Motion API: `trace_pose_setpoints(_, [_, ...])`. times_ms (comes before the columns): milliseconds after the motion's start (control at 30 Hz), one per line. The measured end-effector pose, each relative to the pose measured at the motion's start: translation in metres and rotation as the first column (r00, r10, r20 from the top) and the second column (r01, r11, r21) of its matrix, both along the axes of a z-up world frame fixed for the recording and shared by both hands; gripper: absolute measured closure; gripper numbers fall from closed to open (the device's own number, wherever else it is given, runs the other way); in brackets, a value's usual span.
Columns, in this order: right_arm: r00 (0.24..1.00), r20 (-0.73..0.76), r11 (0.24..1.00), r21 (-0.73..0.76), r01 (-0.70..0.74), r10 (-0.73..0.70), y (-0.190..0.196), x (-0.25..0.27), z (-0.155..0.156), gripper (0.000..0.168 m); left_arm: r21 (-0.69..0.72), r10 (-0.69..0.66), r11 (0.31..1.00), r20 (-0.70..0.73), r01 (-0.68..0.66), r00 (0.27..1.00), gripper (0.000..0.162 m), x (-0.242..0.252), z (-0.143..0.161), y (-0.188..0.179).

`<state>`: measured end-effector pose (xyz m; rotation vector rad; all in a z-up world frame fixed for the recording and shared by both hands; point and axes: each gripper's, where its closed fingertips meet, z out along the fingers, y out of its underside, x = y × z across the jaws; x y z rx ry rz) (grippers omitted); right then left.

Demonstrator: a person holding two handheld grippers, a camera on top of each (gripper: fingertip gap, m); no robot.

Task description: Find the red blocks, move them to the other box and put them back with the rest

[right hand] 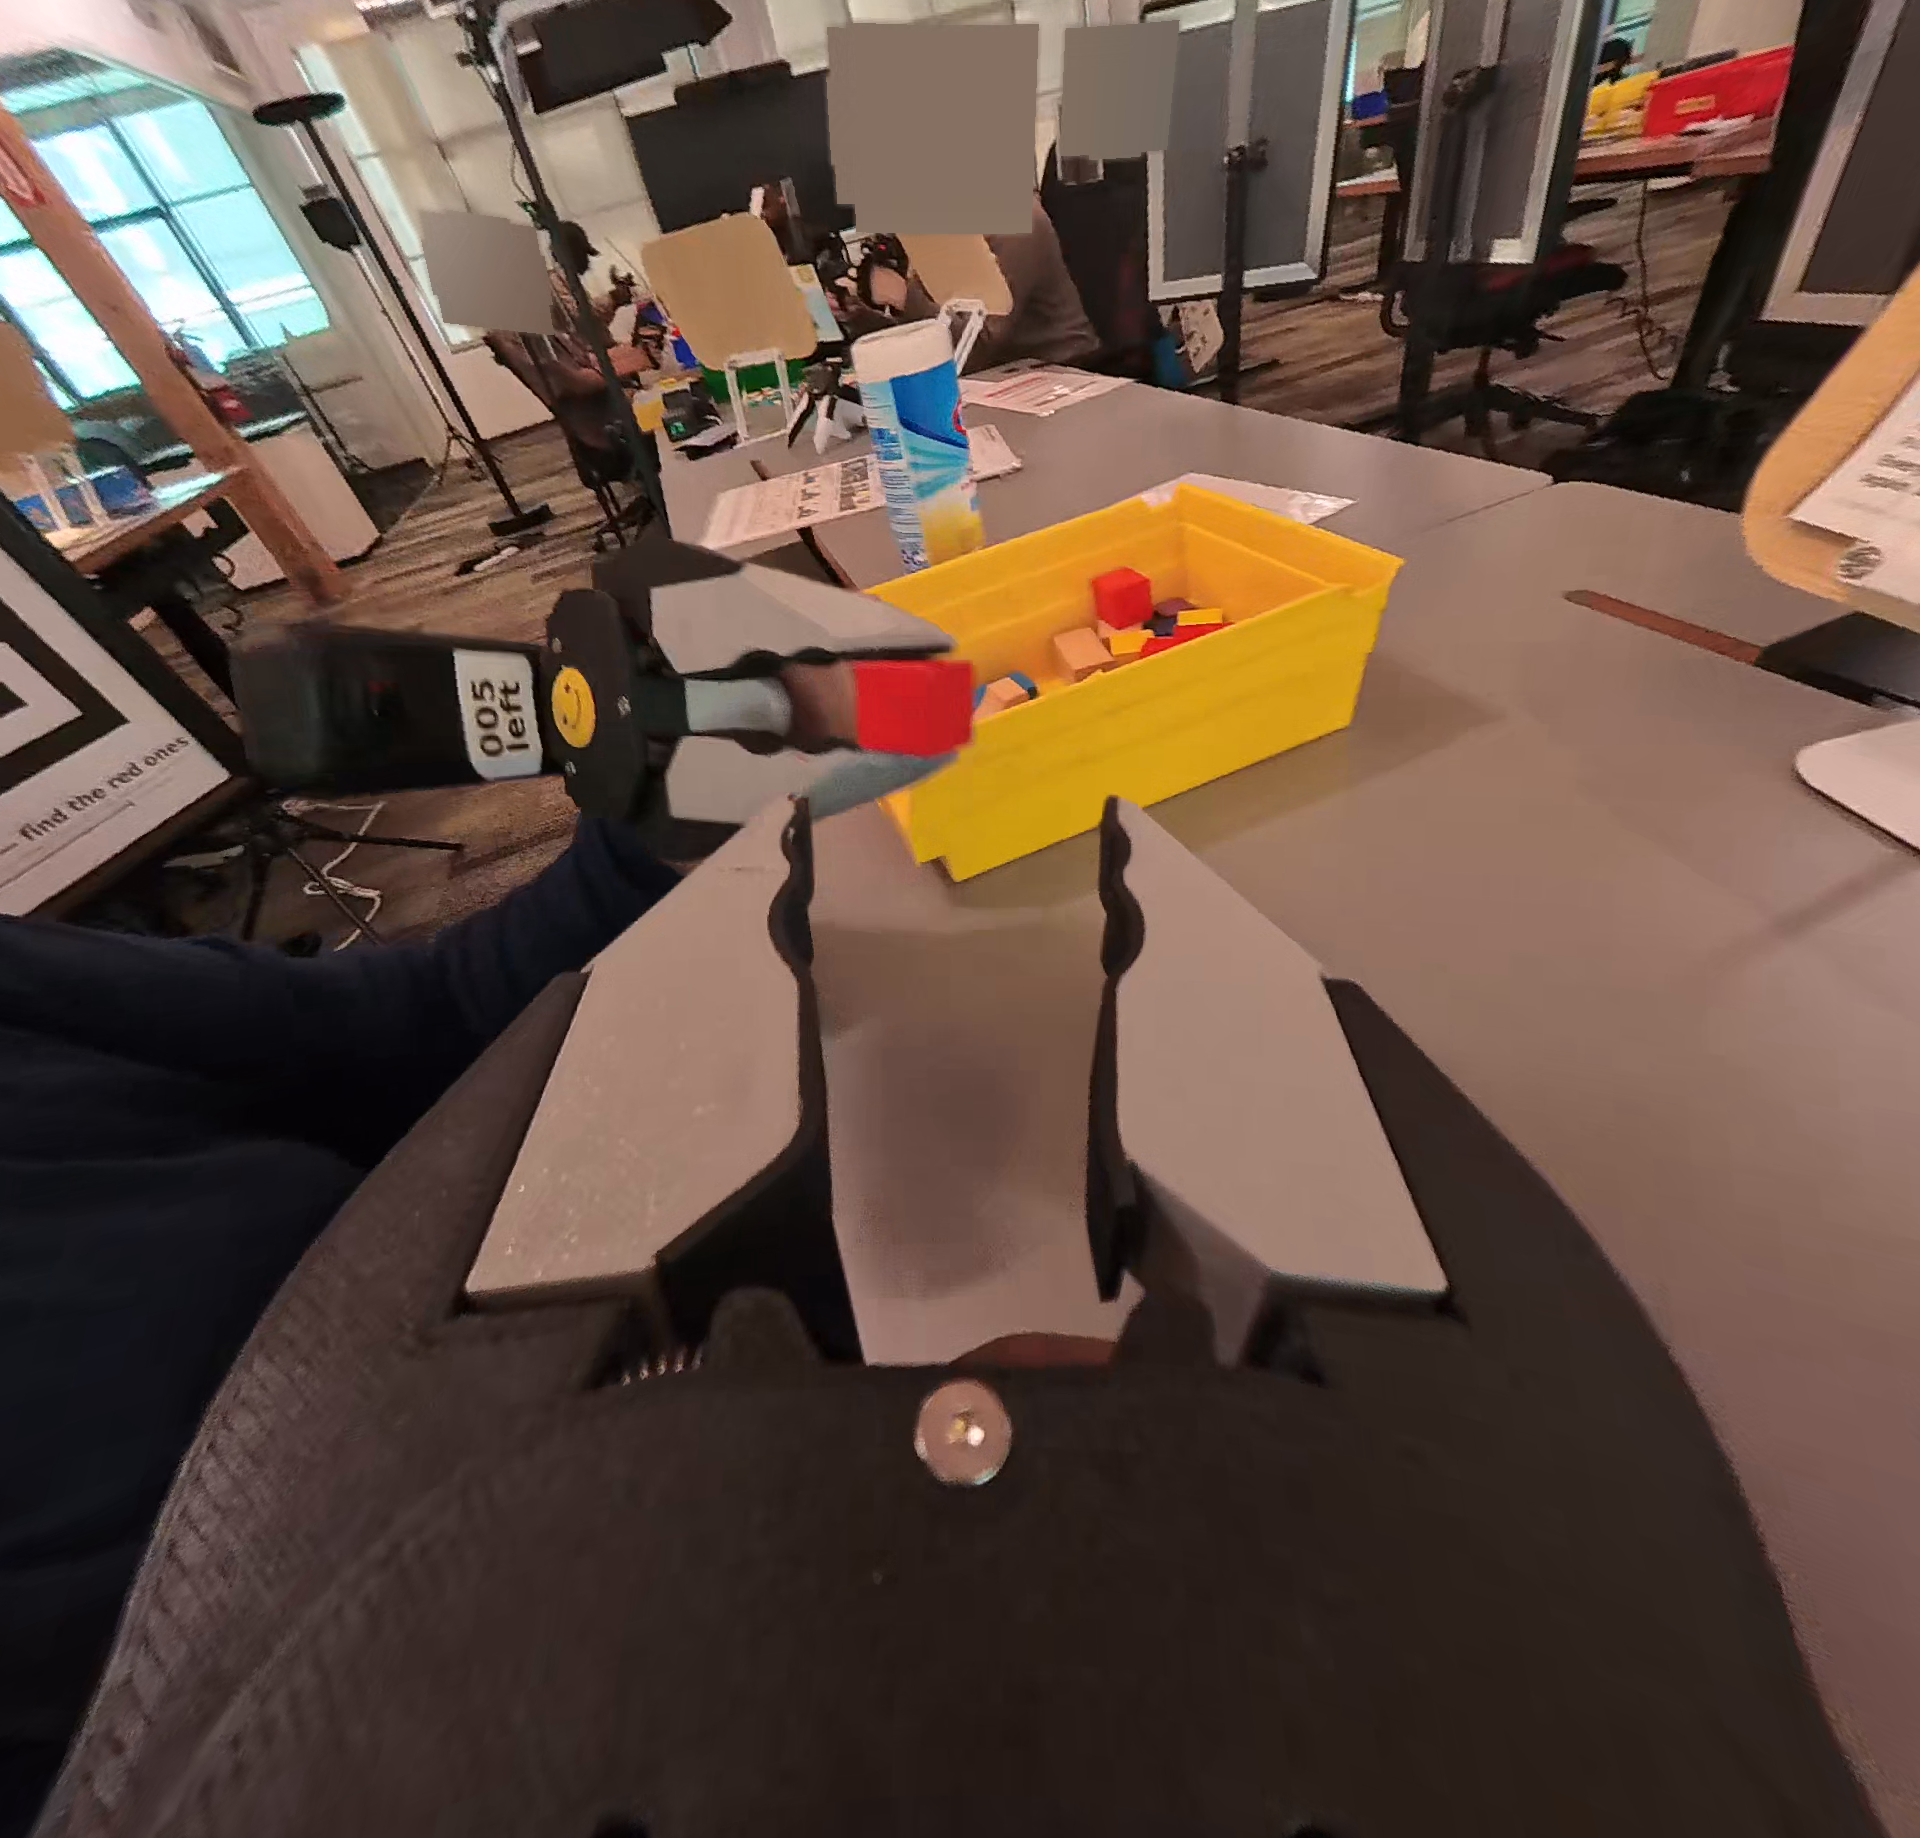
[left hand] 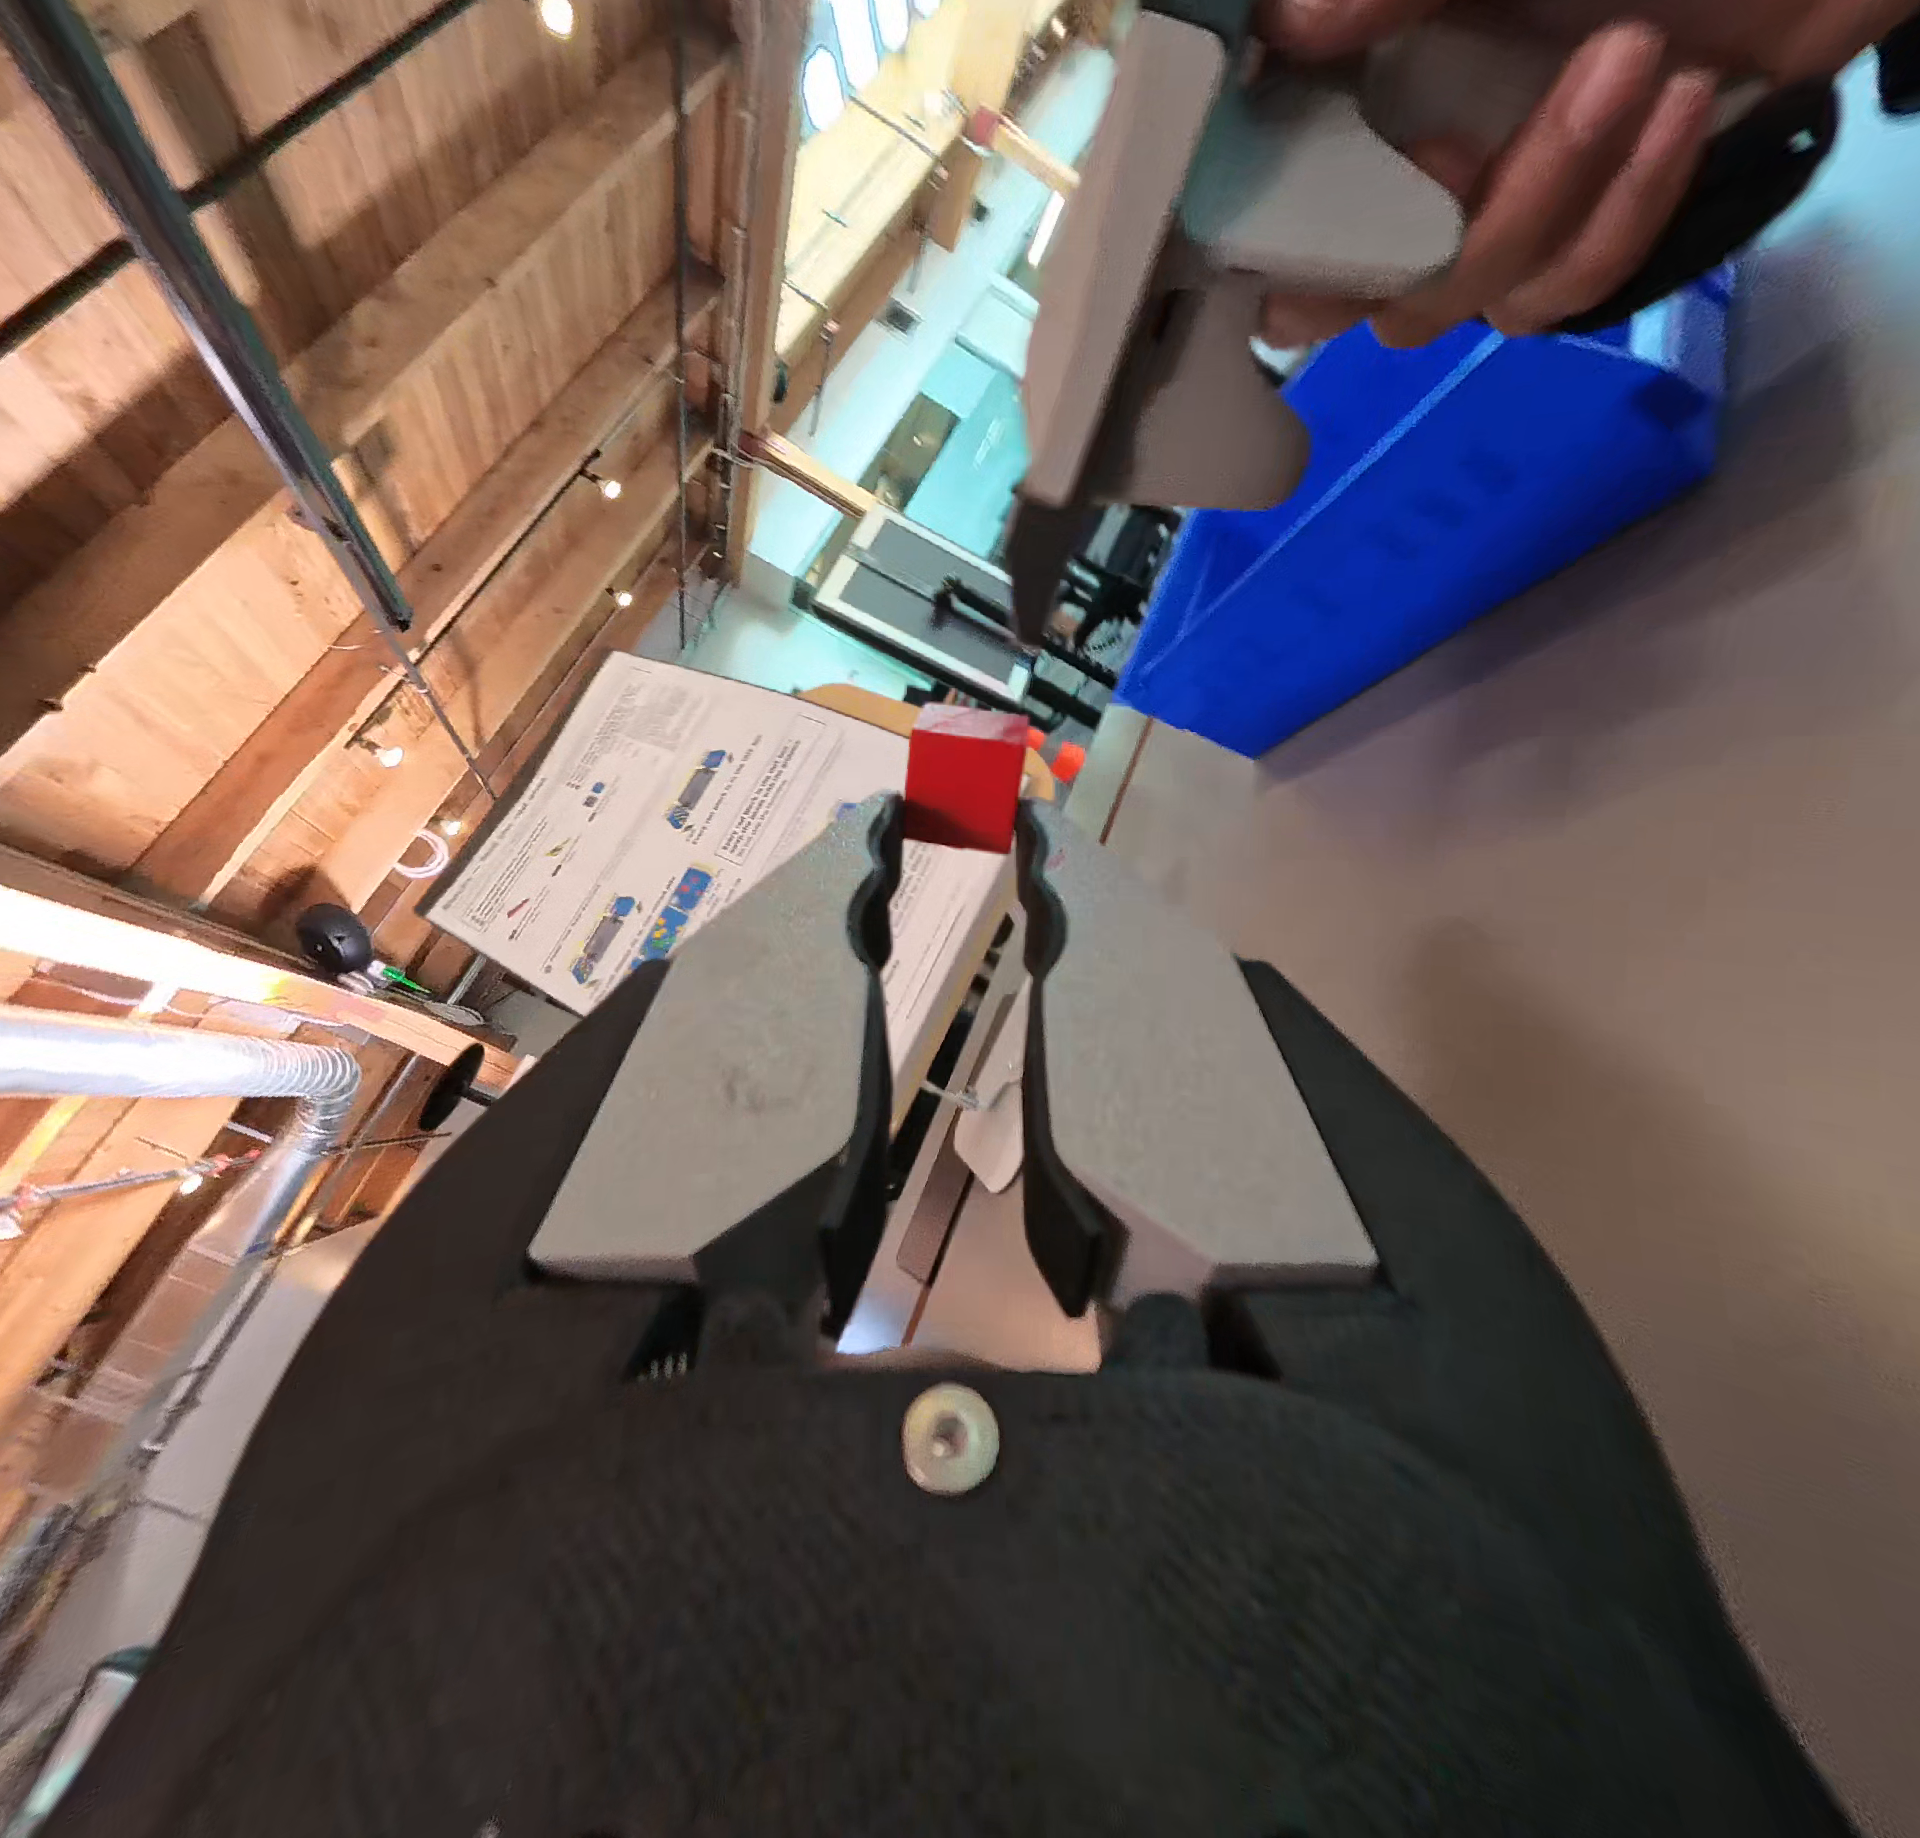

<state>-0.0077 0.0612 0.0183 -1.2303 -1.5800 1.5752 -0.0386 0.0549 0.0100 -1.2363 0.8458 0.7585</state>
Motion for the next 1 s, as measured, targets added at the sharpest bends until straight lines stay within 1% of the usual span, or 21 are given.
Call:
trace_pose_setpoints(67, [1.000, 0.010, 1.000, 0.017, 0.000, 0.000, -0.006, -0.003, -0.004, 0.115, 0.010, 0.000, 1.000, -0.072, 0.001, 0.997, 0.142, 0.012, -0.005, 0.002])
trace_pose_setpoints(133, [0.999, 0.028, 0.998, 0.061, 0.025, -0.026, -0.007, -0.008, -0.012, 0.114, 0.020, -0.011, 1.000, -0.104, 0.014, 0.994, 0.142, 0.023, -0.007, 0.004])
trace_pose_setpoints(233, [0.998, 0.051, 0.995, 0.094, 0.017, -0.021, -0.014, -0.012, -0.021, 0.118, 0.017, 0.053, 0.999, -0.176, -0.050, 0.983, 0.142, 0.025, -0.013, 0.009])
trace_pose_setpoints(267, [0.999, 0.053, 0.995, 0.102, 0.008, -0.013, -0.016, -0.012, -0.023, 0.120, 0.015, 0.072, 0.997, -0.198, -0.070, 0.978, 0.142, 0.025, -0.015, 0.010])
trace_pose_setpoints(333, [0.999, 0.044, 0.989, 0.147, 0.023, -0.030, -0.016, -0.015, -0.026, 0.140, 0.030, 0.111, 0.994, -0.226, -0.107, 0.968, 0.142, 0.025, -0.017, 0.011])
trace_pose_setpoints(367, [0.998, 0.037, 0.984, 0.175, 0.042, -0.049, -0.014, -0.015, -0.027, 0.146, 0.030, 0.132, 0.991, -0.229, -0.128, 0.964, 0.142, 0.025, -0.017, 0.012])
trace_pose_setpoints(533, [0.997, -0.010, 0.976, 0.202, 0.081, -0.080, -0.013, -0.014, -0.020, 0.147, 0.083, 0.193, 0.980, -0.221, -0.179, 0.956, 0.143, 0.026, -0.009, 0.012])
trace_pose_setpoints(633, [0.991, -0.031, 0.967, 0.219, 0.132, -0.129, -0.009, -0.015, -0.018, 0.147, 0.152, 0.266, 0.961, -0.267, -0.233, 0.926, 0.143, 0.025, -0.003, 0.012])
trace_pose_setpoints(667, [0.990, -0.028, 0.963, 0.230, 0.143, -0.140, -0.008, -0.016, -0.020, 0.142, 0.178, 0.288, 0.953, -0.282, -0.245, 0.915, 0.143, 0.026, 0.000, 0.011])
trace_pose_setpoints(700, [0.989, -0.036, 0.960, 0.241, 0.145, -0.140, -0.009, -0.017, -0.021, 0.143, 0.209, 0.323, 0.940, -0.300, -0.268, 0.898, 0.143, 0.025, 0.002, 0.012])
trace_pose_setpoints(733, [0.988, -0.057, 0.958, 0.245, 0.151, -0.141, -0.010, -0.017, -0.018, 0.147, 0.255, 0.359, 0.924, -0.315, -0.286, 0.879, 0.143, 0.025, 0.005, 0.011])
trace_pose_setpoints(833, [0.978, -0.111, 0.930, 0.308, 0.201, -0.175, -0.008, -0.015, -0.012, 0.146, 0.372, 0.446, 0.871, -0.322, -0.321, 0.835, 0.143, 0.026, 0.012, 0.010])
trace_pose_setpoints(900, [0.969, -0.155, 0.901, 0.364, 0.238, -0.194, -0.007, -0.014, -0.009, 0.146, 0.402, 0.454, 0.858, -0.302, -0.320, 0.838, 0.143, 0.029, 0.014, 0.009])
trace_pose_setpoints(933, [0.965, -0.165, 0.886, 0.389, 0.253, -0.203, -0.006, -0.013, -0.009, 0.147, 0.387, 0.435, 0.869, -0.297, -0.309, 0.850, 0.143, 0.031, 0.013, 0.010])
trace_pose_setpoints(1000, [0.969, -0.140, 0.878, 0.411, 0.243, -0.203, -0.004, -0.011, -0.013, 0.148, 0.271, 0.319, 0.930, -0.261, -0.248, 0.911, 0.143, 0.034, 0.006, 0.013])
